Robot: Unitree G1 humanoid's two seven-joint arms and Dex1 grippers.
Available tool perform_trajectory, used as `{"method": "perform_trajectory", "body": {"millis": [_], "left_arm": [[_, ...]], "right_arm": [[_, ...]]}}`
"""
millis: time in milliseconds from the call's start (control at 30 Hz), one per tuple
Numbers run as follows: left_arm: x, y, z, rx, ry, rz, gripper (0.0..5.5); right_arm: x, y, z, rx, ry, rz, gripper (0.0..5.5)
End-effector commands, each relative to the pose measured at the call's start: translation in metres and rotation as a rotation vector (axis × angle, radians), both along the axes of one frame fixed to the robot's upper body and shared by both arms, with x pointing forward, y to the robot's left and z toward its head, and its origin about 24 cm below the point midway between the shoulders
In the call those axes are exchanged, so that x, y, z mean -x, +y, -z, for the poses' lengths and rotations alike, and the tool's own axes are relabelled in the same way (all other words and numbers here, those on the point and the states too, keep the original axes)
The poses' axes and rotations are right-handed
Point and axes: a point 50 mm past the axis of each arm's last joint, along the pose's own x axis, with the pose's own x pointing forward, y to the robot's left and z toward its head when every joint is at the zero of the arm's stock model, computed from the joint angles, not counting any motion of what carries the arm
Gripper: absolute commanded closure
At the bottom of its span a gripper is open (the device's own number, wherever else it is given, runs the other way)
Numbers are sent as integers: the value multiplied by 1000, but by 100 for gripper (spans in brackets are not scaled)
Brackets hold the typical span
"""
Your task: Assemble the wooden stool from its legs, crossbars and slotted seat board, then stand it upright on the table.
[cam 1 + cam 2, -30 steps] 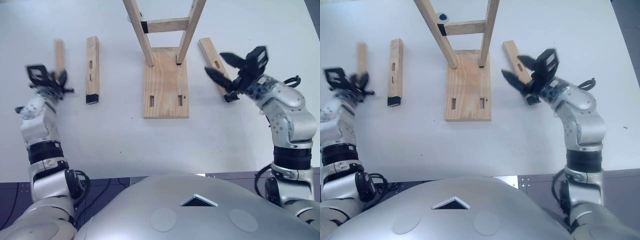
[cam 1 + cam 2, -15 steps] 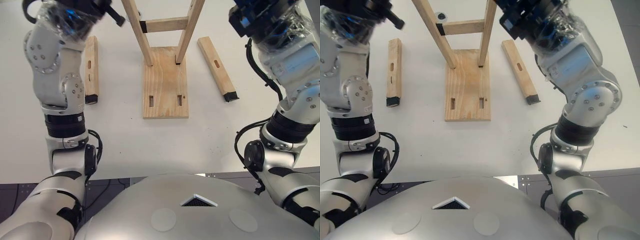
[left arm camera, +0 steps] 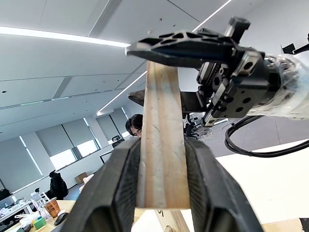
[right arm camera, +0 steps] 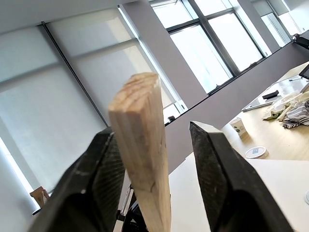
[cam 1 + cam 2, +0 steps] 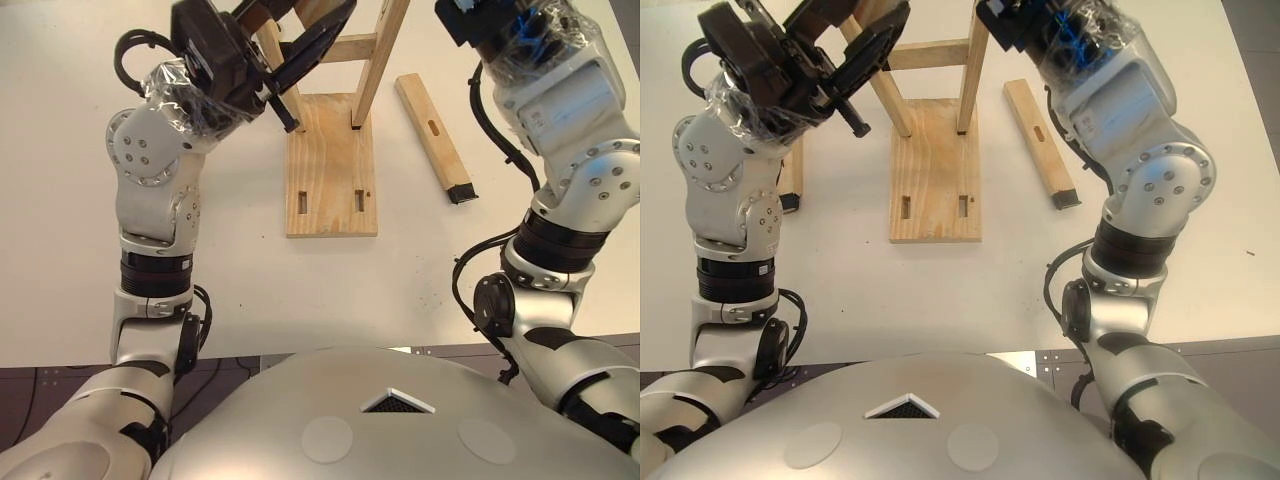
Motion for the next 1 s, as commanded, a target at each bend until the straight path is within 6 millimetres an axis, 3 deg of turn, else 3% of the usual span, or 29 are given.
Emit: {"method": "perform_trajectory", "body": {"millis": [33, 233, 367, 533, 667, 733, 833, 1000], "left_arm": [[2, -1, -1, -2, -11, -8, 426], [0, 0, 0, -12, -5, -22, 426], [-5, 7, 14, -83, 70, -63, 349], [-9, 13, 32, -122, 158, -91, 262], [-9, 17, 35, -88, 192, -117, 198], [-14, 24, 32, -8, 222, -173, 168], [-22, 37, 32, 119, 292, -259, 129], [-30, 62, 52, 238, 416, -446, 129]], "right_arm": [[-1, 4, -3, -20, 3, -19, 403], [-2, 3, -1, -15, 3, -4, 497], [-7, -8, 0, -13, 3, 54, 510], [-13, -39, 5, 25, 0, 185, 510], [-11, -76, 18, 156, -26, 299, 510], [-8, -95, 33, 268, -40, 355, 510], [-8, -108, 58, 434, -45, 402, 510], [-13, -94, 103, 665, -103, 419, 510]]}}
